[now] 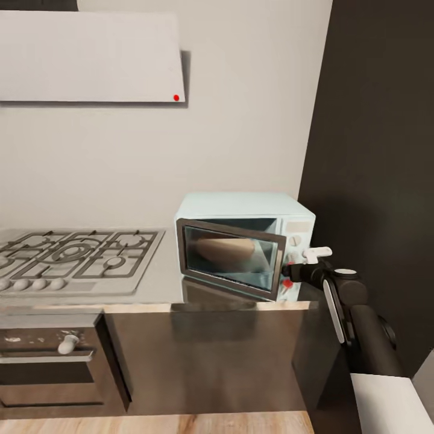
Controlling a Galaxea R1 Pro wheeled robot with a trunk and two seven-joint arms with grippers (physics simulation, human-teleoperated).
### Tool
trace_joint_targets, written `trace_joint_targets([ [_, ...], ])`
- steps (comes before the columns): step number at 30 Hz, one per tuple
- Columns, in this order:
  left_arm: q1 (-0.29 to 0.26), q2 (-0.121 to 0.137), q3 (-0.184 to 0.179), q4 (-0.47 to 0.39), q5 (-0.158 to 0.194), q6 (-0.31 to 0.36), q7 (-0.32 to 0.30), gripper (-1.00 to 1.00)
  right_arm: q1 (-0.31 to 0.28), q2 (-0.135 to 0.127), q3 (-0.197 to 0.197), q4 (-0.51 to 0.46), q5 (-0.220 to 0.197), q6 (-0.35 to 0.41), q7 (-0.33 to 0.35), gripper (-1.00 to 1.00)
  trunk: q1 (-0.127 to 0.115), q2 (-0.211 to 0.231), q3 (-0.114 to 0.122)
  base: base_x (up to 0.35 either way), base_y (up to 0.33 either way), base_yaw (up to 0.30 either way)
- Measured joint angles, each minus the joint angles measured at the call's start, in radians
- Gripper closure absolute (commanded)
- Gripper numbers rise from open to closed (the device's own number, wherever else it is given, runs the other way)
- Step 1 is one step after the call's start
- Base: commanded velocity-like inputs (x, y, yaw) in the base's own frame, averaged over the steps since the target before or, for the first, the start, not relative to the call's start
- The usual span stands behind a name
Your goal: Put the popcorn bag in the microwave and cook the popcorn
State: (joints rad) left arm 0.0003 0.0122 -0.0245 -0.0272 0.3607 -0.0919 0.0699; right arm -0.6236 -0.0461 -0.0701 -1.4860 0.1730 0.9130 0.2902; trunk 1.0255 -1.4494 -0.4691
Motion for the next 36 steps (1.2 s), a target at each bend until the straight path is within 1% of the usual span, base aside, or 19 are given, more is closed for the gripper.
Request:
trace_joint_targets([
  [7, 0.0, 0.0, 0.0, 0.0, 0.0, 0.0, -0.001, -1.0, 0.0, -0.001, 0.005, 0.001, -0.008, 0.0, 0.003, -1.0, 0.0, 0.0, 0.0, -0.299, 0.134, 0.0],
  [9, 0.0, 0.0, 0.0, 0.0, 0.0, 0.0, -0.002, -1.0, 0.0, 0.001, 0.004, 0.001, -0.005, 0.0, 0.002, -1.0, 0.0, 0.0, 0.0, -0.159, 0.148, 0.0],
  [12, 0.0, 0.0, 0.0, 0.0, 0.0, 0.0, -0.001, -1.0, 0.0, 0.003, -0.017, 0.001, -0.002, -0.001, 0.004, -1.0, 0.0, 0.0, 0.0, -0.046, 0.094, 0.0],
  [16, 0.0, 0.001, -0.001, 0.0, 0.0, 0.0, -0.002, -1.0, 0.0, 0.005, -0.027, 0.0, -0.008, 0.0, 0.011, -1.0, -0.001, 0.0, 0.0, -0.007, 0.017, 0.0],
  [20, 0.0, 0.002, -0.001, 0.0, 0.001, 0.0, -0.002, -1.0, 0.0, 0.003, -0.022, -0.001, -0.014, 0.0, 0.015, -1.0, -0.001, 0.0, 0.0, -0.001, 0.001, 0.0],
  [24, 0.0, 0.001, -0.001, 0.0, 0.001, 0.0, -0.002, -1.0, 0.0, -0.006, -0.001, 0.0, -0.017, -0.001, 0.007, -1.0, -0.001, 0.0, 0.0, 0.0, 0.0, 0.0],
  [26, 0.0, 0.0, -0.001, 0.0, 0.001, 0.0, -0.002, -1.0, 0.0, -0.01, -0.003, 0.0, -0.03, -0.007, 0.008, -1.0, 0.0, 0.0, 0.0, 0.0, 0.0, 0.0],
  [30, 0.0, 0.0, -0.001, 0.0, 0.001, 0.0, -0.002, -1.0, 0.0, -0.016, -0.009, 0.0, -0.031, -0.035, 0.005, -1.0, 0.0, 0.0, 0.0, 0.0, 0.0, 0.0],
  [33, 0.0, 0.0, -0.001, 0.0, 0.001, 0.0, -0.002, -1.0, 0.0, -0.022, -0.067, 0.0, -0.026, -0.041, 0.004, -1.0, 0.0, 0.0, 0.0, 0.0, 0.0, 0.0],
  [35, 0.0, 0.0, -0.001, 0.0, 0.001, 0.0, -0.002, -1.0, 0.0, -0.028, -0.093, -0.001, -0.026, -0.047, 0.0, -1.0, 0.0, 0.0, 0.0, 0.0, 0.0, 0.0],
  [36, 0.0, 0.0, -0.001, 0.0, 0.001, 0.0, -0.002, -1.0, 0.0, -0.029, -0.099, -0.001, -0.027, -0.054, -0.003, -1.0, 0.0, 0.0, 0.0, 0.0, 0.0, 0.0],
])
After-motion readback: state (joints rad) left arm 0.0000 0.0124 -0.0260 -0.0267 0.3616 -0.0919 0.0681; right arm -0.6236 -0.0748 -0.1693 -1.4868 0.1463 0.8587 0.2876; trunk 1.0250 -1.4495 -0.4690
